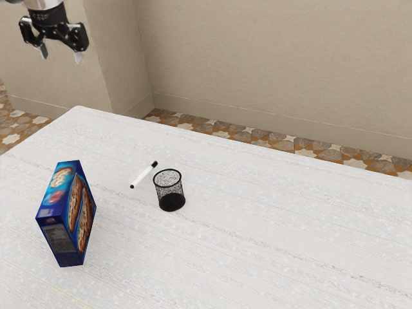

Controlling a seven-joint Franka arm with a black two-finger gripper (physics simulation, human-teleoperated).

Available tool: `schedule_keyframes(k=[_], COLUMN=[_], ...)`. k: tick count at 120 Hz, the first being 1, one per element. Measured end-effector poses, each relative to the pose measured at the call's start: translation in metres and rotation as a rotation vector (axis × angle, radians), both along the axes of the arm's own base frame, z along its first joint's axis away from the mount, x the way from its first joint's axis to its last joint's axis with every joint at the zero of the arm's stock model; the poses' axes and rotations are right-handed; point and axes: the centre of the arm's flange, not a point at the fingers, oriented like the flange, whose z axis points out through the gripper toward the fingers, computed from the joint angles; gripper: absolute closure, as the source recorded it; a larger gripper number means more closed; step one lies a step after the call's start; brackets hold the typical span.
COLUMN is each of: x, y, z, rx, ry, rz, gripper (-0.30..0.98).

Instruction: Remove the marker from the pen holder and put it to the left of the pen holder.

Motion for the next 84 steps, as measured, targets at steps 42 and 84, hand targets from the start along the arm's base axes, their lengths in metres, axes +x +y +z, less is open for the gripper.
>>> schedule_keyframes(k=[42,84], x=[-0.064,-0.041], y=[0.013,-0.104], z=[0.054,-0.014], rx=[-0.023,-0.076], ry=[0.048,0.197], rz=[0.186,0.013], gripper=[0.01,0.0])
